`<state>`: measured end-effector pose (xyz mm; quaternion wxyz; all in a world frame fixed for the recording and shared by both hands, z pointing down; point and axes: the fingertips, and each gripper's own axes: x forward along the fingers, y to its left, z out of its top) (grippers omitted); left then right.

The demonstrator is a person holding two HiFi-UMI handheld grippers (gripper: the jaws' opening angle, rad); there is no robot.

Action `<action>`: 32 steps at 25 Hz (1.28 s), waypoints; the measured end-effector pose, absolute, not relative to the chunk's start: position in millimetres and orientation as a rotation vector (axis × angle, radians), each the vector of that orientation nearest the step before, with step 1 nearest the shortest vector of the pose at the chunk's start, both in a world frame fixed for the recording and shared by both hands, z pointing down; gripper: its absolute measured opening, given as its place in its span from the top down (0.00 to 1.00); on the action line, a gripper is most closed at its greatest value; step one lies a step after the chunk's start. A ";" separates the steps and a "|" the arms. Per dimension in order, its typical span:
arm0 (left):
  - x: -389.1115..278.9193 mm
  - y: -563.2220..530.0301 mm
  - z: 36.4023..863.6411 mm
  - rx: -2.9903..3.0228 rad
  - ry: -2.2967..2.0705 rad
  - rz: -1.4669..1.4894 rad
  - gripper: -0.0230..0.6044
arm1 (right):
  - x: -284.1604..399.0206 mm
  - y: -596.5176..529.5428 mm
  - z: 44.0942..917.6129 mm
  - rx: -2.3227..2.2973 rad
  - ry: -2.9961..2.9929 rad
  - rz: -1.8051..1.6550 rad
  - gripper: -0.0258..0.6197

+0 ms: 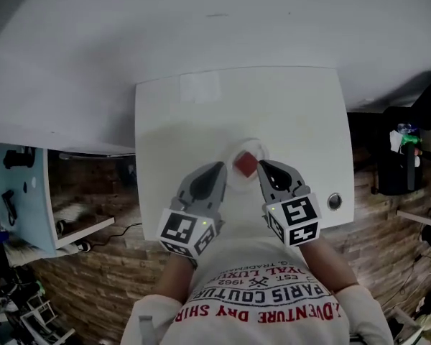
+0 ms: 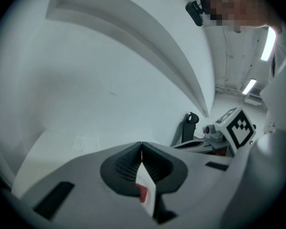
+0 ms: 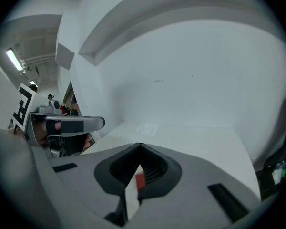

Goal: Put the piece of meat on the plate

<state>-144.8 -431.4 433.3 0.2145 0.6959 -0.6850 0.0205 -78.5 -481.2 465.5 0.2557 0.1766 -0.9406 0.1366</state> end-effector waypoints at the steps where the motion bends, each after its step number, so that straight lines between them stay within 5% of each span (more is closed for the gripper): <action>1: -145.2 -433.5 425.5 1.945 -1.920 0.058 0.95 | -77.2 -483.2 458.8 0.490 -2.567 0.362 0.94; 32: -148.7 -441.2 379.8 2.016 -2.071 0.154 0.95 | -78.4 -485.8 382.6 0.545 -2.775 0.167 0.94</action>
